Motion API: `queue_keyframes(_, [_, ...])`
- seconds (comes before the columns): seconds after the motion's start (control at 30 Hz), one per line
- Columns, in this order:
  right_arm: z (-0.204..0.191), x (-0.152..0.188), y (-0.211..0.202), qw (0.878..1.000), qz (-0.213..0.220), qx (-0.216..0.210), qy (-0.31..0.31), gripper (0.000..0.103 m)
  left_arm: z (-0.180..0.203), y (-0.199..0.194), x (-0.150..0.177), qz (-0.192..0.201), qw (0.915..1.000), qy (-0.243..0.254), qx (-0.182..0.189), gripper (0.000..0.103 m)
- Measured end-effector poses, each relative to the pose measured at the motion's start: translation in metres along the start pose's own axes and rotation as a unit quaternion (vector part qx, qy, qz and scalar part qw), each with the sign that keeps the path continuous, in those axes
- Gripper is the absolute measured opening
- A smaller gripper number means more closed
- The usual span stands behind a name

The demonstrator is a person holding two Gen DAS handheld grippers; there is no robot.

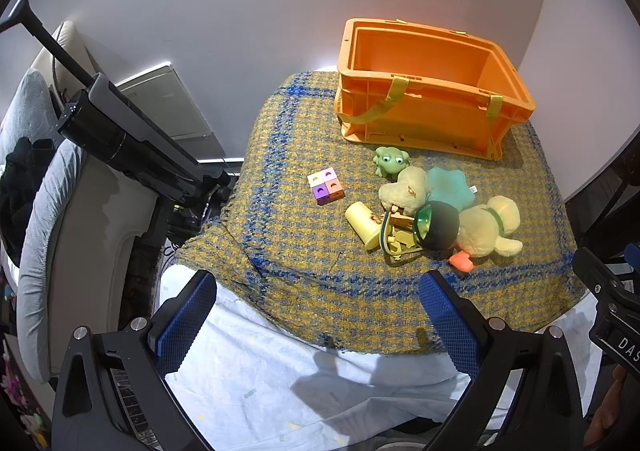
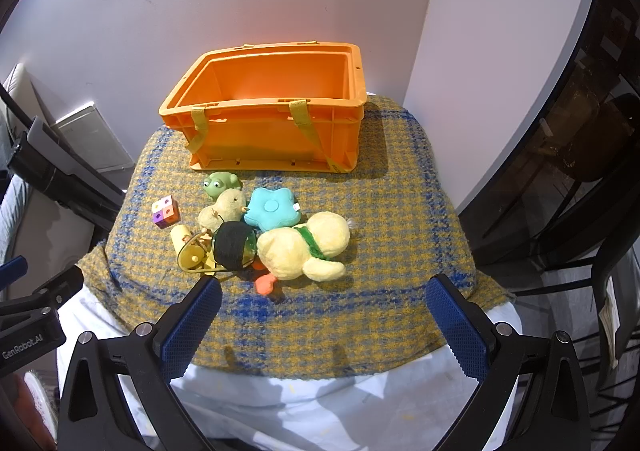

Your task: Organize objects

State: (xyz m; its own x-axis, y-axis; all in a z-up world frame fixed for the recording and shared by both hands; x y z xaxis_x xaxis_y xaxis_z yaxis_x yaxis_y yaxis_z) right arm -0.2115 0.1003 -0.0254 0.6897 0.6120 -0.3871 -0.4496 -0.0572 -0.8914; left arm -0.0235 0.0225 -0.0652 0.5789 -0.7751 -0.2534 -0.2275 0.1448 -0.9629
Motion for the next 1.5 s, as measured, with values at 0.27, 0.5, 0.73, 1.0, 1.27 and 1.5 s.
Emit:
queue_keyframes(0.27, [0.002,-0.001,0.0,1.0,-0.003,0.001,0.007,0.102,0.003,0.0,0.0,0.005,0.9985,0.052,0.019,0.103])
queue_keyframes(0.5, [0.002,0.0,-0.001,1.0,-0.004,0.003,0.012,0.102,0.01,0.0,0.001,0.013,0.9877,0.148,0.05,0.103])
queue_keyframes(0.73, [0.002,0.0,-0.001,1.0,-0.005,0.004,0.016,0.102,0.018,-0.002,0.003,0.024,0.9556,0.279,0.091,0.103])
queue_keyframes(1.0, [0.001,0.002,-0.002,1.0,-0.006,0.006,0.018,0.102,0.02,-0.001,0.007,0.027,0.9386,0.327,0.106,0.103])
queue_keyframes(1.27, [0.001,0.003,-0.002,1.0,-0.007,0.006,0.022,0.102,0.02,0.0,0.009,0.029,0.9311,0.346,0.112,0.103])
queue_keyframes(1.5, [0.0,0.003,0.001,1.0,-0.008,0.007,0.024,0.102,0.025,0.005,0.009,0.03,0.9205,0.372,0.115,0.103])
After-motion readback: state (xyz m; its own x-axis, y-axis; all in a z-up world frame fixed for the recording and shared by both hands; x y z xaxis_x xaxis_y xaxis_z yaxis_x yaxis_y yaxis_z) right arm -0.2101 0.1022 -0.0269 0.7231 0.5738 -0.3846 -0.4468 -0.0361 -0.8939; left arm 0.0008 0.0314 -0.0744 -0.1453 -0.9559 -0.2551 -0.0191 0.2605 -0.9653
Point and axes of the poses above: each gripper's, at about its wrist camera, not at the fingertips, and y roughly the way its jaws point, z to its right, x to its underside, the point moved 7 cm from there along y, roughly the way its jaws point, and after that the axes turned 10 degrees about -z, right-handed, at the moved point
